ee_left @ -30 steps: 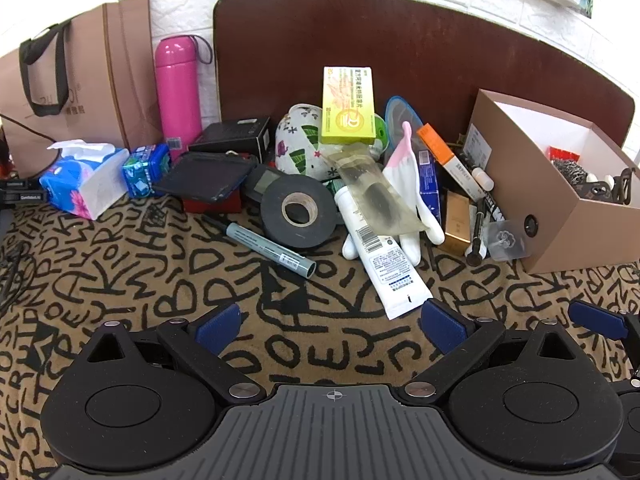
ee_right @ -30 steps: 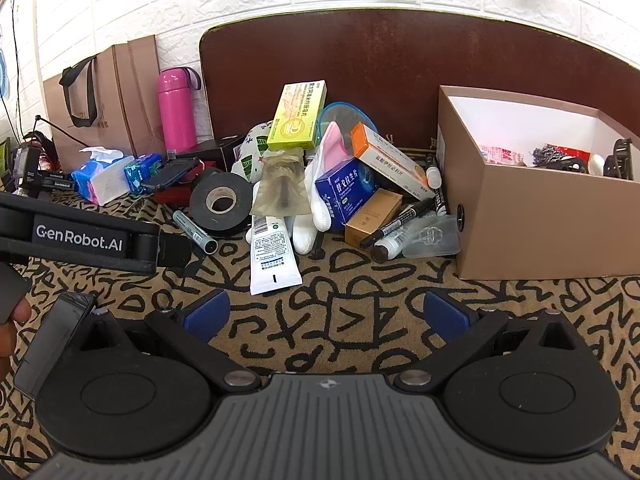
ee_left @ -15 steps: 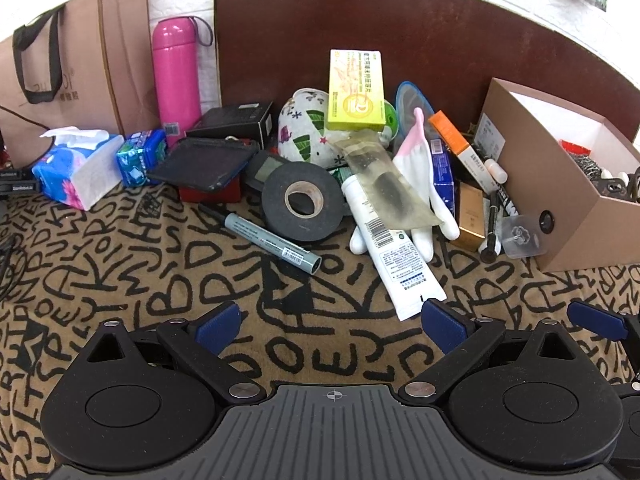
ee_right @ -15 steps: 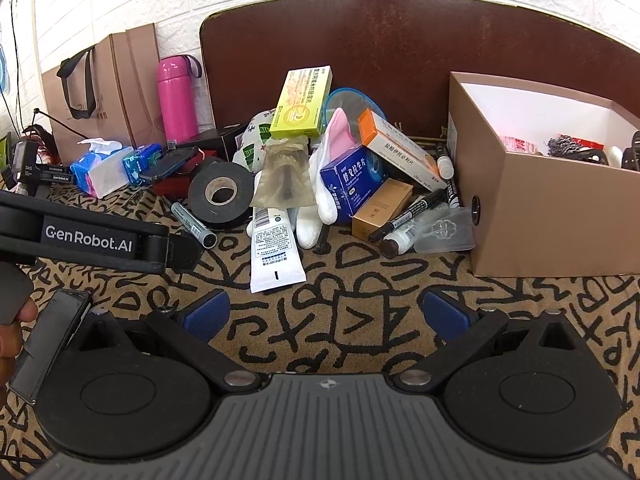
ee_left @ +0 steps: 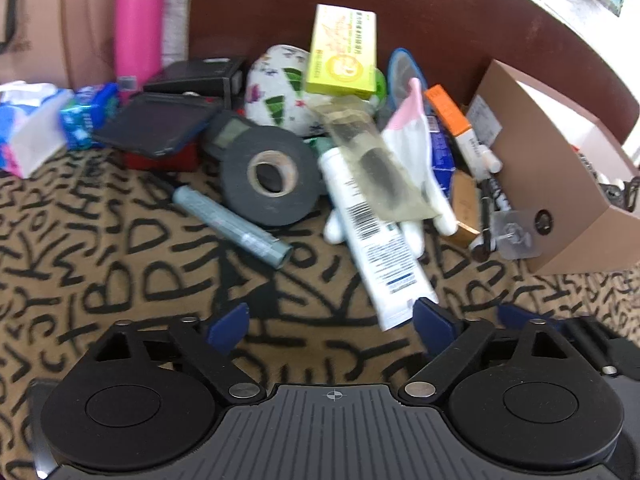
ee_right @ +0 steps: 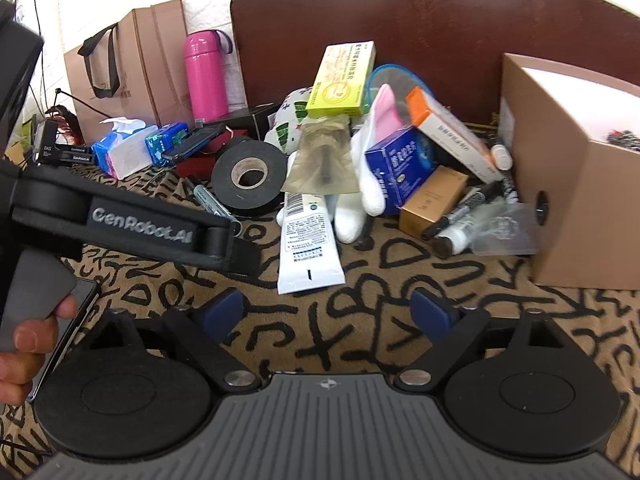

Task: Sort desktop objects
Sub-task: 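Move the left tool toward the white cream tube on the table, then close the left tool on the white cream tube and lift it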

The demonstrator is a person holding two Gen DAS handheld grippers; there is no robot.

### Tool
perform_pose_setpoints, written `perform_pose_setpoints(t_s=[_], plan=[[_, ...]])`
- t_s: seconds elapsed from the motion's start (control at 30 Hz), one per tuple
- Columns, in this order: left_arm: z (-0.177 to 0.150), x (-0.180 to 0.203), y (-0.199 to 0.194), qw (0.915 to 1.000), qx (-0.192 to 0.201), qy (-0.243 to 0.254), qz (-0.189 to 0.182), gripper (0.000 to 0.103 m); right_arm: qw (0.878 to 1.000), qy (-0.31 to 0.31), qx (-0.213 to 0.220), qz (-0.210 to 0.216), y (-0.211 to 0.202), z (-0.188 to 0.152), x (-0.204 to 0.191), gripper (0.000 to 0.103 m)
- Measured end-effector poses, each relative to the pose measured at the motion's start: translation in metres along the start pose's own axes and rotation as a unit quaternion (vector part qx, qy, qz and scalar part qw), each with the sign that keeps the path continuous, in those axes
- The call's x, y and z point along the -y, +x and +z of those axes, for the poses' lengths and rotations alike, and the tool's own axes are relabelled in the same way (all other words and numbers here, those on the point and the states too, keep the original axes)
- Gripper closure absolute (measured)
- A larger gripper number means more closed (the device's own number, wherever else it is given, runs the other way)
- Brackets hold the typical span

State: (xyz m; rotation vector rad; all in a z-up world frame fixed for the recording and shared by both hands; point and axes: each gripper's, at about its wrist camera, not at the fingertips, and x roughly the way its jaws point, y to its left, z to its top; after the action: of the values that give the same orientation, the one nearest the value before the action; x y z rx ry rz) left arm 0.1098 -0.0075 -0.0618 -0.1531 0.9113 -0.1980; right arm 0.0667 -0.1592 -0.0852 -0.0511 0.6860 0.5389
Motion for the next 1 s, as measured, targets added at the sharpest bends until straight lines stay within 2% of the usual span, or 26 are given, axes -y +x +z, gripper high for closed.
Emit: perform_pose_setpoints(t_s=[0.1,0.23,0.4,0.53,0.6,0.63,0.67,0.77,0.83,1.0], plan=[[0.009,0.006,0.012,0.9998,-0.009,0.002,-0.020,0.018,1.000,-0.007,-0.005,0.012,0.009,0.003,0.000,0.024],[0.020,0.009,0.029,0.9996,-0.018,0.004,-0.023,0.019,0.999,-0.016,-0.011,0.035,0.021,0.008,0.001,0.037],[0.031,0.006,0.051,0.9989,-0.031,-0.016,-0.032,0.019,0.999,-0.030,-0.012,0.041,0.034,0.014,0.002,0.045],[0.038,0.006,0.059,0.9990,-0.025,-0.014,-0.034,0.020,0.999,-0.027,-0.013,0.044,0.045,0.017,0.005,0.049],[0.040,0.007,0.062,0.9991,-0.025,-0.010,-0.032,0.027,0.999,-0.025,-0.010,0.047,0.049,0.018,0.005,0.053],[0.041,0.008,0.064,0.9993,-0.022,-0.006,-0.030,0.035,0.998,-0.027,-0.010,0.051,0.050,0.018,0.005,0.056],[0.041,0.008,0.063,0.9994,-0.019,-0.005,-0.029,0.042,0.998,-0.031,-0.009,0.052,0.051,0.018,0.004,0.056],[0.039,0.010,0.062,0.9992,-0.019,-0.007,-0.034,0.054,0.998,-0.038,-0.009,0.051,0.051,0.017,0.002,0.057],[0.036,0.012,0.060,0.9990,-0.022,-0.010,-0.037,0.058,0.998,-0.030,-0.013,0.060,0.048,0.016,0.003,0.057],[0.019,0.015,0.046,0.9982,-0.032,-0.019,-0.048,0.058,0.997,-0.024,-0.028,0.074,0.028,0.009,0.004,0.057]])
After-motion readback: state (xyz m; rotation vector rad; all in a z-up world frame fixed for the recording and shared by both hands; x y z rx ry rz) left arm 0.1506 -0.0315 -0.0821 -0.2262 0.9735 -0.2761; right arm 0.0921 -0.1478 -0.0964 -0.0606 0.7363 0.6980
